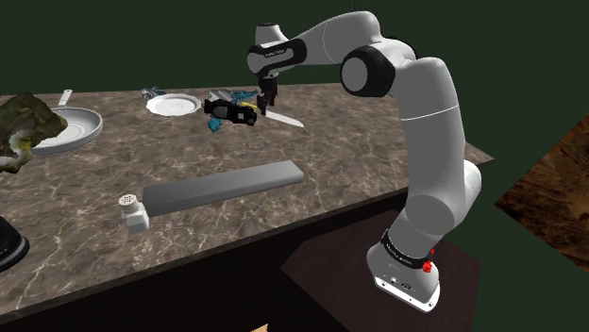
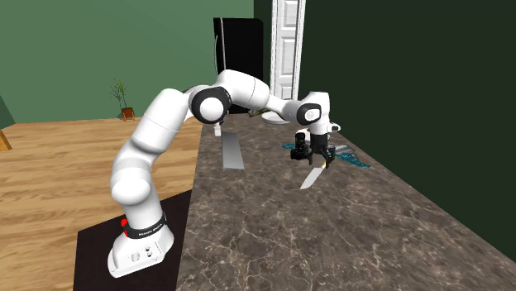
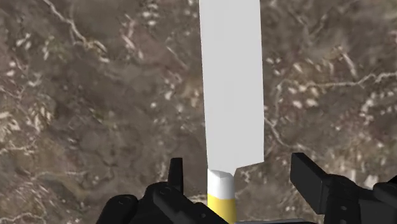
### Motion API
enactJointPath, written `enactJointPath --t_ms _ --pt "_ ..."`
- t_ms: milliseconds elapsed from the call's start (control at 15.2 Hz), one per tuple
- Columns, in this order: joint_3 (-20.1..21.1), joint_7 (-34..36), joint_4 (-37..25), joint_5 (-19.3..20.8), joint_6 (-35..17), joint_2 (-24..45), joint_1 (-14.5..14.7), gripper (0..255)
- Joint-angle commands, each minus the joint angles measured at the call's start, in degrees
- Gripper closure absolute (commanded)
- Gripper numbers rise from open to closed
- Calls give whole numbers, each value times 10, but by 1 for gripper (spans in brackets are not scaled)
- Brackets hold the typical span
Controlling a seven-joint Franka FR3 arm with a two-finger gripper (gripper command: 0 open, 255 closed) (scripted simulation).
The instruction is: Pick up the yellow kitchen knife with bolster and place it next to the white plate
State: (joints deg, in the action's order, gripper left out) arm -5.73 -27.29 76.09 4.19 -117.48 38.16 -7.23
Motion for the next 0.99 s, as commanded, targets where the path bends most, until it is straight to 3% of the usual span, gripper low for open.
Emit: enactJointPath --t_ms 0,198,462,924 --pt "0 0 0 0 0 0 0 0" --pt "0 0 0 0 0 0 0 0" --pt "0 0 -31 1 57 -26 5 0" --pt "0 0 -31 1 57 -26 5 0"
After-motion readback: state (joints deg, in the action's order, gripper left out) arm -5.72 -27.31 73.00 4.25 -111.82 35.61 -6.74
